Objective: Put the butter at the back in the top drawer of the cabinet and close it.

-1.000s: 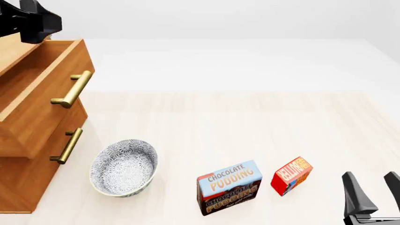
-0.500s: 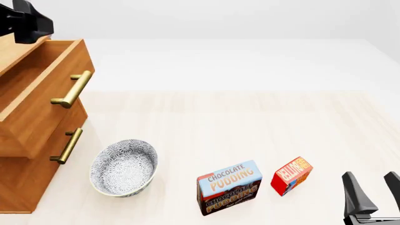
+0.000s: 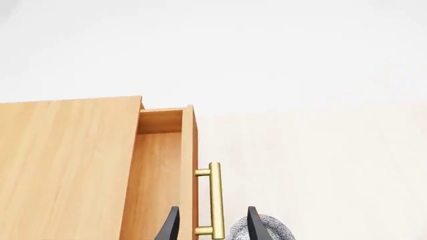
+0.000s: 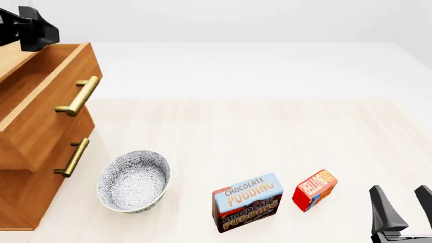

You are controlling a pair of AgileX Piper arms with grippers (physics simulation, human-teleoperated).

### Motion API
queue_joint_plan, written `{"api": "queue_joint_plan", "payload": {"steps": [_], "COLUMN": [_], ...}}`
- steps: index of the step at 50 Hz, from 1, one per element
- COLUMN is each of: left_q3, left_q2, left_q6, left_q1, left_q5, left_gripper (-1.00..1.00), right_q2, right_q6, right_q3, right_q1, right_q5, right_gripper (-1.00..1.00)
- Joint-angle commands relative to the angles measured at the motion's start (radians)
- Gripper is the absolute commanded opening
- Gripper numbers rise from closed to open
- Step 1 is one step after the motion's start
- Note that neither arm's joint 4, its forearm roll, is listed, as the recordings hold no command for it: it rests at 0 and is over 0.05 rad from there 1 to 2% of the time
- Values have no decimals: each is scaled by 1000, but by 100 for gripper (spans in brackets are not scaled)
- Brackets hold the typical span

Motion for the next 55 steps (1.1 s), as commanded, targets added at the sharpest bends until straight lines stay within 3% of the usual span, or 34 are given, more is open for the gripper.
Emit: {"api": "queue_joint_plan", "payload": {"steps": [1, 55], "left_q3": [13, 65], "left_q2": [14, 83], "left_q6": [-5, -29], "left_q1": [19, 46], "left_q5": [-10, -61], "left_gripper": [100, 100], "right_q2": [0, 0], "right_q6": [0, 0], "right_q3": [0, 0], "right_q1": [0, 0], "right_q5": [0, 0], "right_gripper": [100, 100]}}
